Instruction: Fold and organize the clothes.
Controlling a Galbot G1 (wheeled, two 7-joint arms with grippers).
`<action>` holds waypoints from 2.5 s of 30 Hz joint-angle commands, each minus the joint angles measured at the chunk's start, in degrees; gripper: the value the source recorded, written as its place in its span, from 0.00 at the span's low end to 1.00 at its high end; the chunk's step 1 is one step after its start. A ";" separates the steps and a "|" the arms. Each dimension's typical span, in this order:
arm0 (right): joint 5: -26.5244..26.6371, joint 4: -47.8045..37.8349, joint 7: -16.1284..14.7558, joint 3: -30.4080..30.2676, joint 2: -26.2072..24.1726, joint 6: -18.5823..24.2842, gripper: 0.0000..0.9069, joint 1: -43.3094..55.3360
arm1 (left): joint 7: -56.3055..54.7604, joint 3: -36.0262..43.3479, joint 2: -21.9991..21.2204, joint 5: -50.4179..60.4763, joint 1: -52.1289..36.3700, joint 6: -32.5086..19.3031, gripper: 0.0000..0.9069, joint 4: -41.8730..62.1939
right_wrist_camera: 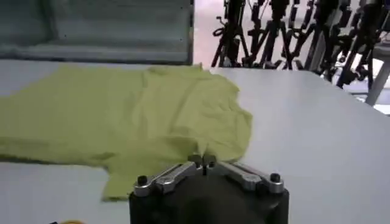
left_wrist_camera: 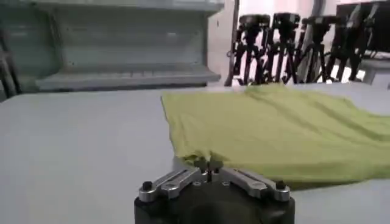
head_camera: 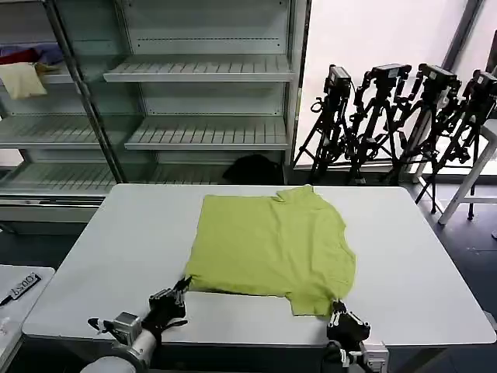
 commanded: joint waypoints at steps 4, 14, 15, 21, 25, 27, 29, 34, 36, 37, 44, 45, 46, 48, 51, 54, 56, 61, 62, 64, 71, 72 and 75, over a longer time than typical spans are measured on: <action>1.51 -2.62 0.51 -0.03 -0.49 -2.31 0.00 12.55 | -1.45 0.07 -0.74 -6.75 -10.88 1.62 0.00 3.61; 0.17 -12.95 -0.94 0.28 -0.52 -2.31 0.00 21.87 | -1.93 2.73 -1.08 -4.71 -16.03 3.78 0.00 9.43; 0.07 -13.21 -1.07 0.31 -0.53 -2.31 0.00 22.16 | -1.92 2.81 -1.16 -4.52 -16.23 3.80 0.00 9.99; -0.81 -17.04 -1.88 0.49 -0.53 -2.29 0.00 24.04 | -1.90 3.63 -1.67 -3.20 -17.15 4.60 0.00 12.09; -1.03 -19.48 -2.03 0.52 -0.33 -2.27 0.00 25.32 | -1.93 4.11 -2.18 -2.23 -18.37 4.57 0.00 13.53; -1.09 -20.35 -2.08 0.54 -0.34 -2.28 0.00 25.90 | -1.92 4.38 -2.17 -1.79 -18.79 4.56 0.00 13.89; -1.24 -21.29 -2.12 0.49 -0.40 -2.29 0.00 26.59 | -1.94 4.70 -2.15 -1.37 -19.16 4.60 0.00 14.29; -1.61 -23.55 -2.30 0.74 -0.16 -2.25 0.00 28.04 | -1.90 5.27 -2.47 -0.53 -20.08 4.60 0.01 15.45; -1.59 -23.94 -2.43 0.80 -0.22 -2.24 0.00 28.42 | -1.95 5.47 -2.52 -0.26 -20.39 4.60 0.01 15.91; -1.59 -24.23 -2.55 0.95 -0.22 -2.24 0.00 28.74 | -1.95 5.52 -2.64 -0.15 -20.61 4.64 0.01 16.15; -2.64 -25.85 -3.03 1.18 -0.29 -2.17 1.00 30.70 | -1.86 5.72 -2.91 0.52 -21.65 4.56 1.00 16.97; -2.64 -25.85 -3.04 1.17 -0.25 -2.19 1.00 30.81 | -1.93 5.75 -2.95 0.53 -21.72 4.54 1.00 17.01; -2.90 -26.15 -2.95 1.17 -0.13 -1.97 1.00 31.08 | -1.94 5.70 -3.08 0.74 -21.82 4.54 1.00 17.01; -2.95 -26.36 -2.67 1.23 0.00 -1.80 1.00 31.39 | -1.94 5.67 -3.26 0.94 -21.86 3.95 1.00 16.95; -3.08 -26.32 -2.41 1.76 -0.07 -1.74 1.00 31.39 | -1.88 5.54 -3.12 0.83 -21.69 3.62 1.00 16.54; -3.14 -25.27 -2.71 2.80 -0.54 -1.79 1.00 30.19 | -1.94 4.94 -3.01 0.27 -21.58 3.37 1.00 15.61; -3.06 -24.03 -3.15 3.74 -0.90 -2.04 1.00 28.89 | -2.22 4.67 -2.79 -0.05 -21.40 3.30 1.00 15.10; -2.90 -19.97 -4.65 6.49 -1.21 -2.20 1.00 24.11 | -2.19 4.17 -2.43 -0.07 -19.59 3.14 1.00 13.71; -2.91 -19.12 -5.07 7.07 -1.15 -2.19 1.00 23.28 | -2.15 4.18 -2.41 0.02 -19.08 3.12 1.00 13.51; -2.76 -17.50 -5.77 8.02 -1.24 -2.19 1.00 21.84 | -1.99 4.23 -2.42 0.35 -18.13 3.06 1.00 13.37; -2.76 -16.80 -6.34 10.25 -0.99 -1.88 1.00 18.67 | -1.67 4.57 -2.83 1.29 -16.63 3.22 1.00 13.67; -2.74 -16.98 -6.34 10.36 -0.95 -1.86 1.00 18.54 | -1.67 4.56 -2.85 1.38 -16.58 3.35 1.00 13.67; -2.44 -17.78 -6.35 10.51 -0.80 -1.51 1.00 18.09 | -1.72 4.49 -2.77 1.43 -16.46 3.81 1.00 13.61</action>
